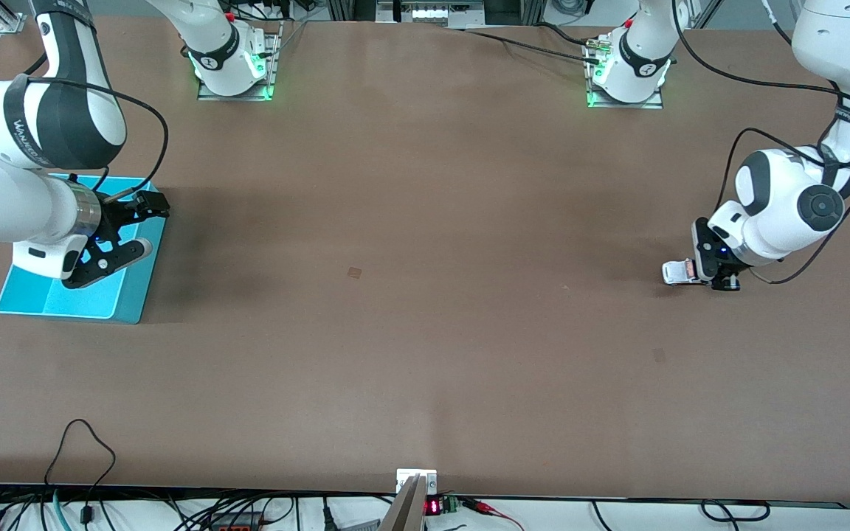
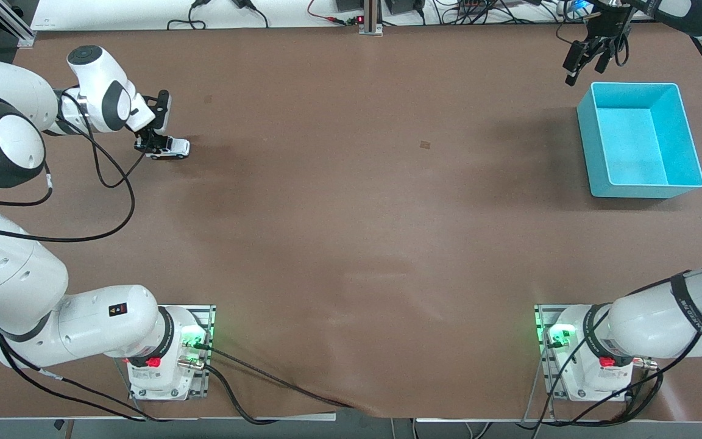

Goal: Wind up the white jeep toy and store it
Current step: 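Drag the jeep backward along the table with the left gripper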

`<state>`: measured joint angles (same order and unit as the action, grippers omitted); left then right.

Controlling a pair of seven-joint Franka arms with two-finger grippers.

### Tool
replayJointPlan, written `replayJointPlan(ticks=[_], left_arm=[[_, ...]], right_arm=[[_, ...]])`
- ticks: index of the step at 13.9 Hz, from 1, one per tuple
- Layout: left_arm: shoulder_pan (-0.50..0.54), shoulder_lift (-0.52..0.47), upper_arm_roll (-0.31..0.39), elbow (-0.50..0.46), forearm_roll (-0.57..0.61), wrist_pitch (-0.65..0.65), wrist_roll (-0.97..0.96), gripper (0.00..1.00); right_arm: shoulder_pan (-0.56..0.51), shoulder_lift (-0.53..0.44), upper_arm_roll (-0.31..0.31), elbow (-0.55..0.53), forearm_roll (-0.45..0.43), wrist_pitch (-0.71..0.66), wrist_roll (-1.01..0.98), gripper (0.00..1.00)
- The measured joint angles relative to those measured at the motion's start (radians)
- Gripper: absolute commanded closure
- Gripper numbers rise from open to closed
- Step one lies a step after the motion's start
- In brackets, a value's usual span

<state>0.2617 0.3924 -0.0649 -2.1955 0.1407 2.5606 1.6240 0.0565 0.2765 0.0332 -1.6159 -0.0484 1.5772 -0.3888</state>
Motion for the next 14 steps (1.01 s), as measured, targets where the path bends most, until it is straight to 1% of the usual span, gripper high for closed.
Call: replayJointPlan(ticks=[12,14], left_arm=[[0.077,0.021,0.000,0.034,0.014,-0.006,0.067,0.89],[0.096,0.027,0.000,0.042,0.052,-0.005,0.070,0.89]], right_arm=[[0.000,0.000,0.000,0.000,0.000,0.000,0.000,0.00],[0.000,0.000,0.000,0.000,0.000,0.000,0.000,0.00]])
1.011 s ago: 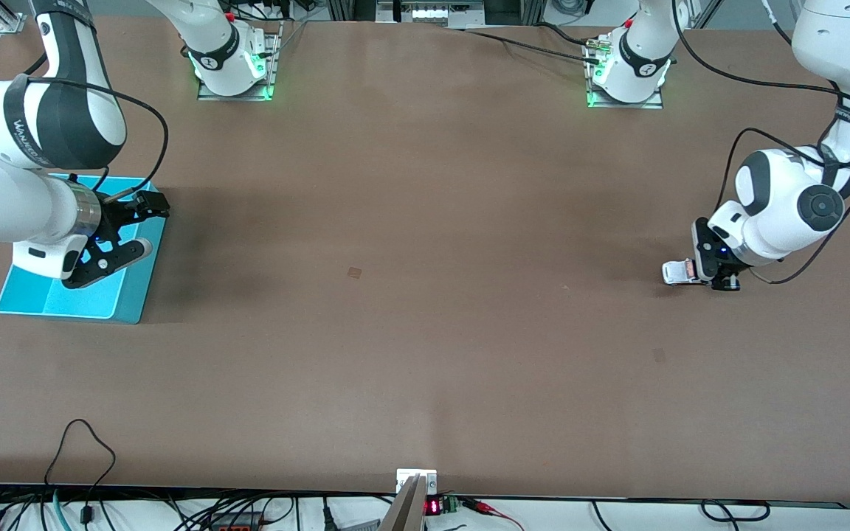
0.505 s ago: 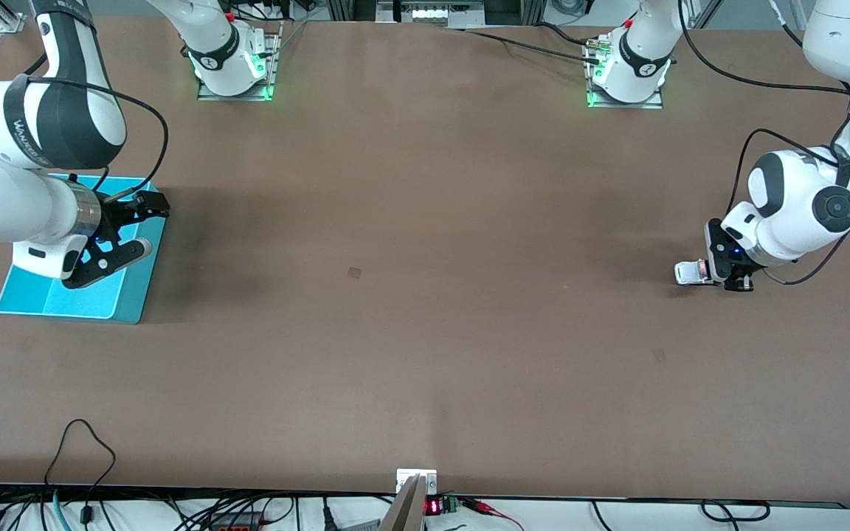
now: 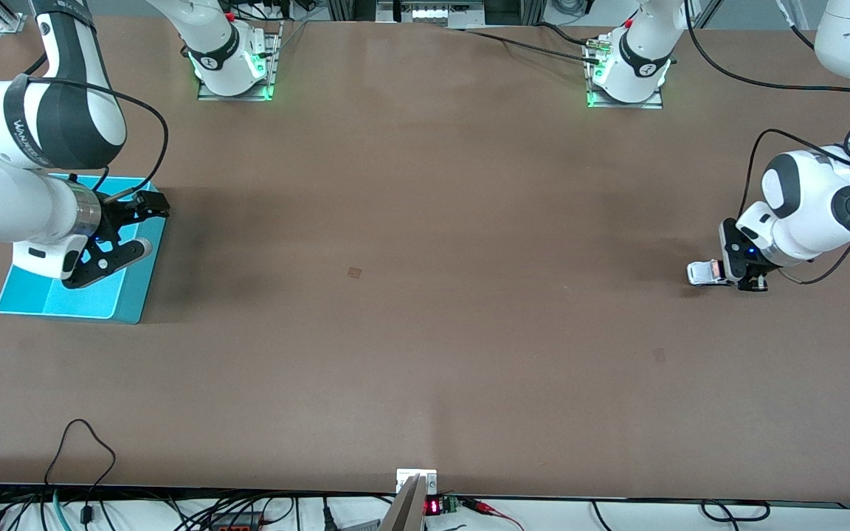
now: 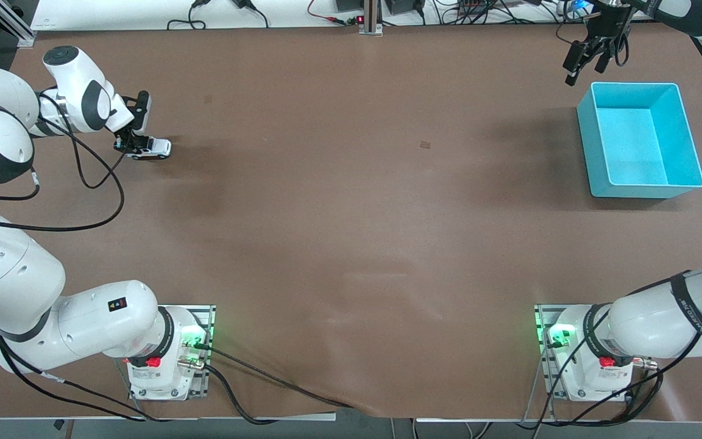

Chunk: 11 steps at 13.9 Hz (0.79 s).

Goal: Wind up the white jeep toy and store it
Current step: 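Drag the jeep backward along the table with the left gripper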

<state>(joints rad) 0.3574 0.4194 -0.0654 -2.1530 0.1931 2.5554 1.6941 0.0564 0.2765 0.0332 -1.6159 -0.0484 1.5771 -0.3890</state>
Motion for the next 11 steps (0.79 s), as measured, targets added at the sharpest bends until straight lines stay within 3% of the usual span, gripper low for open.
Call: replayJointPlan(ticks=[5,6,7,8,11], left_arm=[[0.033,0.013,0.000,0.020,0.043,0.000,0.002,0.87],[0.033,0.013,0.000,0.020,0.043,0.000,0.003,0.80],[0.033,0.013,0.000,0.020,0.043,0.000,0.003,0.57],[0.033,0.014,0.000,0.020,0.043,0.000,0.003,0.01],[0.036,0.020,-0.016,0.025,0.045,-0.012,0.004,0.00]], right_arm=[[0.000,0.000,0.000,0.000,0.000,0.000,0.000,0.00],[0.000,0.000,0.000,0.000,0.000,0.000,0.000,0.00],[0.000,0.000,0.000,0.000,0.000,0.000,0.000,0.00],[0.000,0.000,0.000,0.000,0.000,-0.001,0.000,0.00],[0.000,0.000,0.000,0.000,0.000,-0.001,0.000,0.00]])
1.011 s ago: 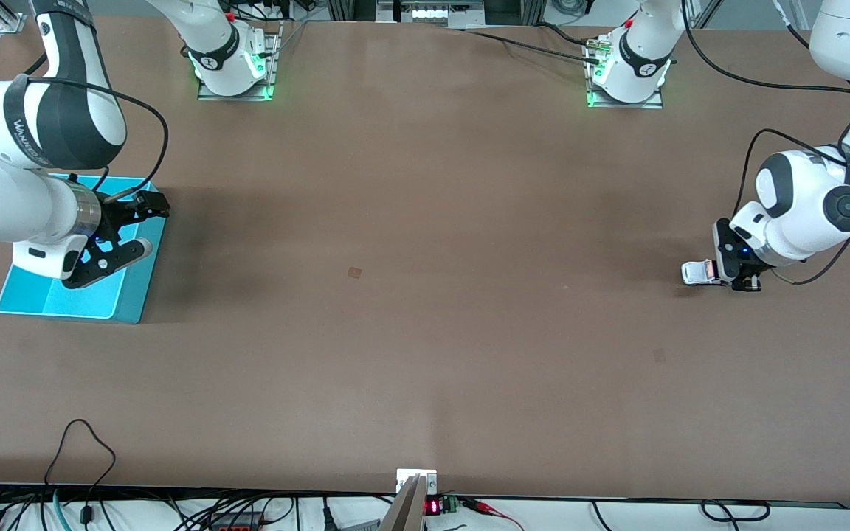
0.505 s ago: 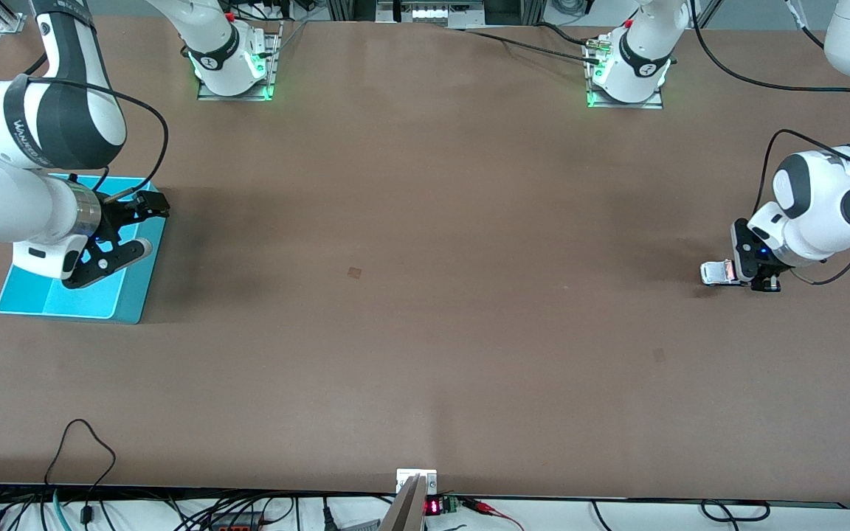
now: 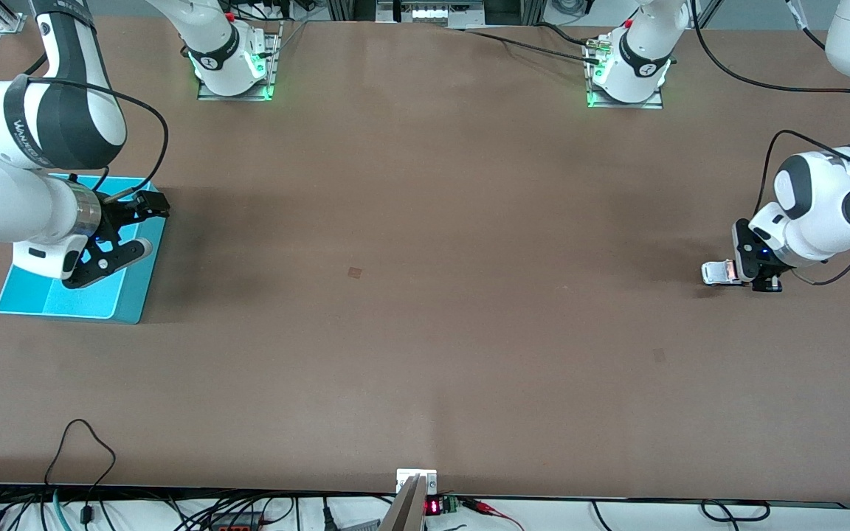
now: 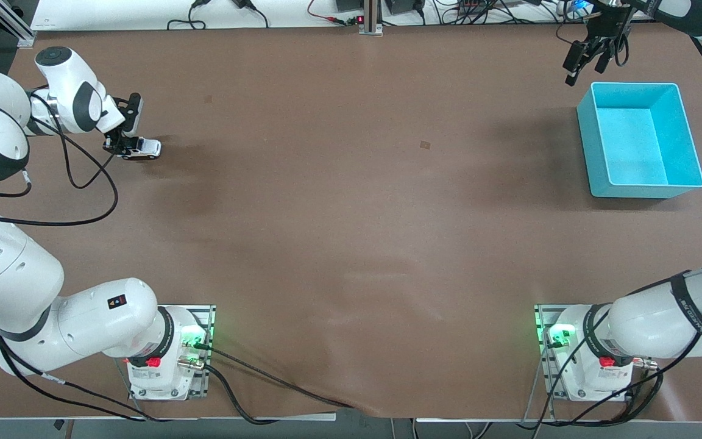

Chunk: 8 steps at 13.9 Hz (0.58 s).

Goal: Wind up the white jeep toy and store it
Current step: 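Drag the jeep backward along the table with the left gripper, then open the left gripper and lift it off the jeep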

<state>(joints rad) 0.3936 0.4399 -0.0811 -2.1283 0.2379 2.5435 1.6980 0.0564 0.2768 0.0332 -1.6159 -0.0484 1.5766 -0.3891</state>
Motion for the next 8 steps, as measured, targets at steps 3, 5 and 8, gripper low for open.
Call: replayJointPlan(ticks=[3,5,8], left_arm=[[0.001,-0.028,-0.075,0.069,0.000,-0.172,-0.001,0.00],[-0.001,-0.081,-0.122,0.110,0.000,-0.287,-0.002,0.00],[-0.002,-0.151,-0.162,0.118,0.000,-0.334,-0.002,0.00]], right_arm=[[0.000,0.000,0.000,0.000,0.000,0.000,0.000,0.00],[0.000,0.000,0.000,0.000,0.000,0.000,0.000,0.00],[0.000,0.000,0.000,0.000,0.000,0.000,0.000,0.00]])
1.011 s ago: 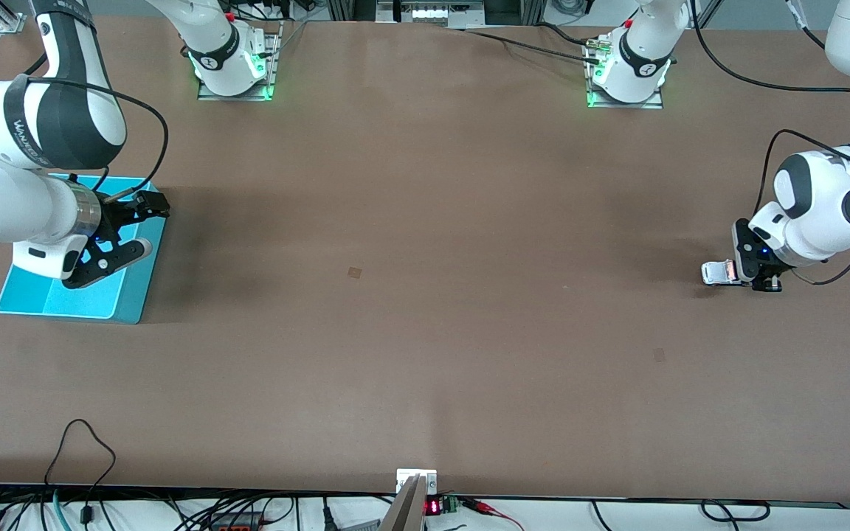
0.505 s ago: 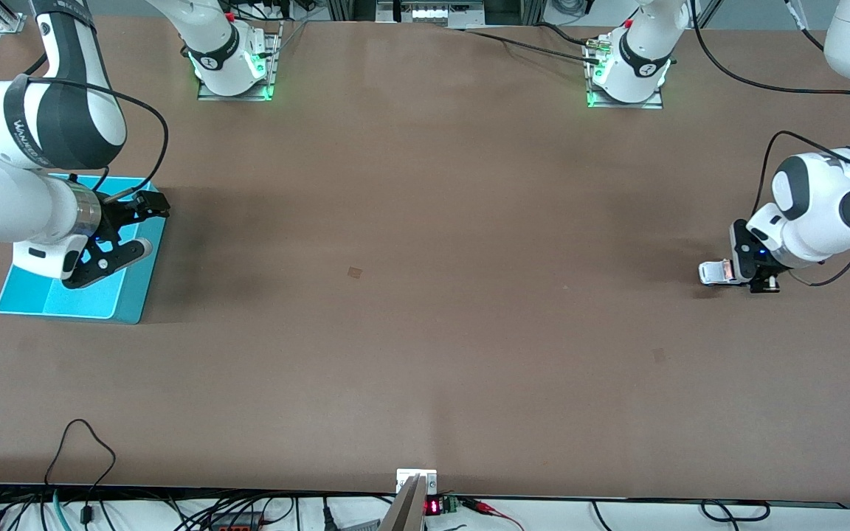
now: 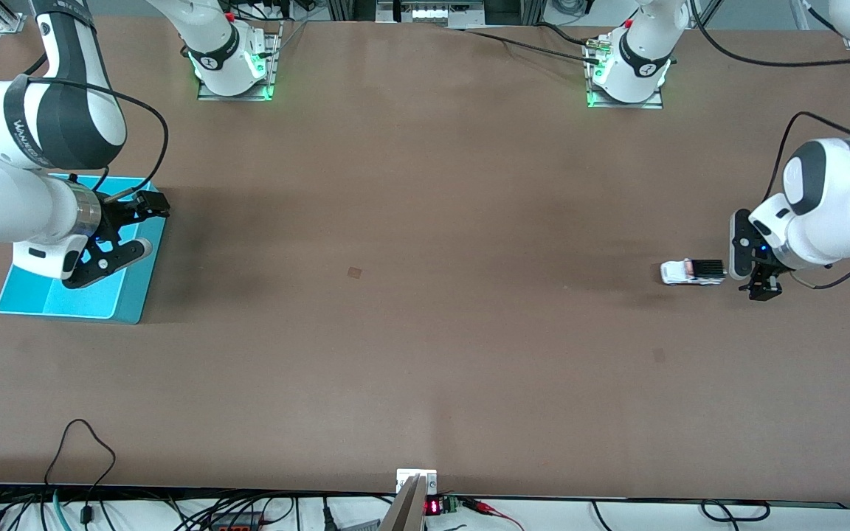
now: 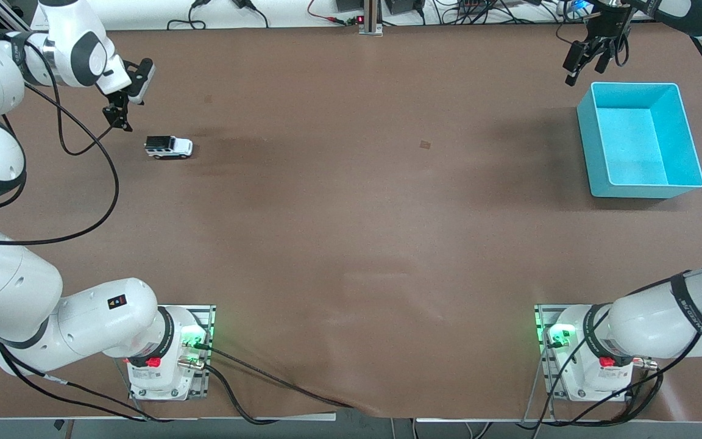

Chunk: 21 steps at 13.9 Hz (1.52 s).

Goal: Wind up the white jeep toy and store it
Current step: 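Open the left gripper and lift it off the jeep, then move the right gripper toward the rolling jeep while the left gripper withdraws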

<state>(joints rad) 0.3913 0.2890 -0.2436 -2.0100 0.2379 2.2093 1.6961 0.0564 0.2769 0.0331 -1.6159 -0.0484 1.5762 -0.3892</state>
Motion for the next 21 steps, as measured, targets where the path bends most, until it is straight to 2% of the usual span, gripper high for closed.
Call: replayJointPlan(ticks=[4,11,13,21], left_arm=[[-0.008,-0.012,-0.044,0.000,-0.015,-0.002,-0.005,0.00],[-0.083,-0.012,-0.056,0.012,-0.276,0.016,-0.105,0.00],[-0.100,-0.012,-0.055,0.028,-0.300,0.018,-0.219,0.00],[-0.144,-0.046,-0.046,0.055,-0.302,0.018,-0.935,0.00]], right_arm=[[0.000,0.000,0.000,0.000,0.000,0.000,0.000,0.00],[0.000,0.000,0.000,0.000,0.000,0.000,0.000,0.00],[0.000,0.000,0.000,0.000,0.000,0.000,0.000,0.00],[-0.005,0.002,-0.001,-0.007,0.007,0.000,-0.036,0.00]])
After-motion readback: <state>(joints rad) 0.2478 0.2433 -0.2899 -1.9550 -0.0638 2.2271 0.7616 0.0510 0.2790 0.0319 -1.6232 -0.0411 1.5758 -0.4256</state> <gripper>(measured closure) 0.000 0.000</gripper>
